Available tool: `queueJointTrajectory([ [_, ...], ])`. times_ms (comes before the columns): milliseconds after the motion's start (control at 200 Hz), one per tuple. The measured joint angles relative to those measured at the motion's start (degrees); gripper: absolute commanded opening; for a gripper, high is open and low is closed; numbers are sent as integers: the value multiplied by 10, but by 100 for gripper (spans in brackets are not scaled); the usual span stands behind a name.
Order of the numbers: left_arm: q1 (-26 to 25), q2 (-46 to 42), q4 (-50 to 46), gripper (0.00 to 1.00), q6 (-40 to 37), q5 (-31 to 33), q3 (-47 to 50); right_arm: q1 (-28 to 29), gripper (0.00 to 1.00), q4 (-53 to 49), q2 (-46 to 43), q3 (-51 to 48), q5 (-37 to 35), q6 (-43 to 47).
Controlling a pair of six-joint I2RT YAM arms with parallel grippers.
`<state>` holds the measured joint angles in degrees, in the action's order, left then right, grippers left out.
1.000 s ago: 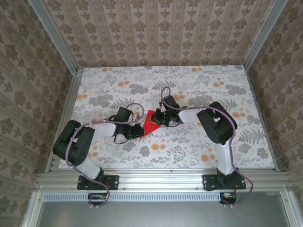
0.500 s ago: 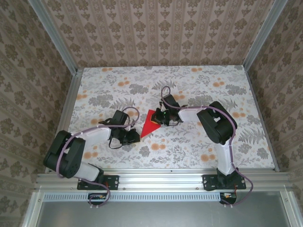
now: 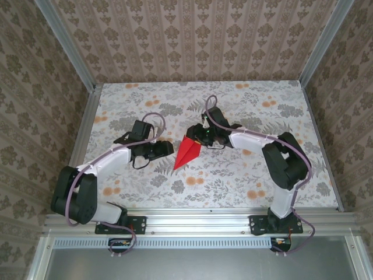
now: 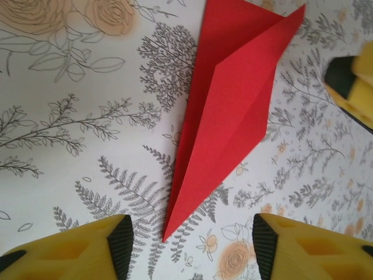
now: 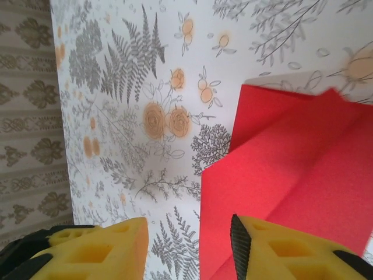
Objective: Fold a paper plane with a square sheet of paper (pick it up from the middle)
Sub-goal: Turn over the paper at the center of the table.
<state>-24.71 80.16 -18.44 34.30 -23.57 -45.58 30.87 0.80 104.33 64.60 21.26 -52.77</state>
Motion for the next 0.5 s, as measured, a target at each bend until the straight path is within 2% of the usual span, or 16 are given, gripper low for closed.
queueJointTrajectory([
  [210, 0, 23, 0, 72, 1, 19, -1, -7, 45, 14, 12, -34, -14, -17],
  [500, 0, 41, 0, 78, 2, 31, -7, -5, 36, 40, 79, -25, 7, -32],
])
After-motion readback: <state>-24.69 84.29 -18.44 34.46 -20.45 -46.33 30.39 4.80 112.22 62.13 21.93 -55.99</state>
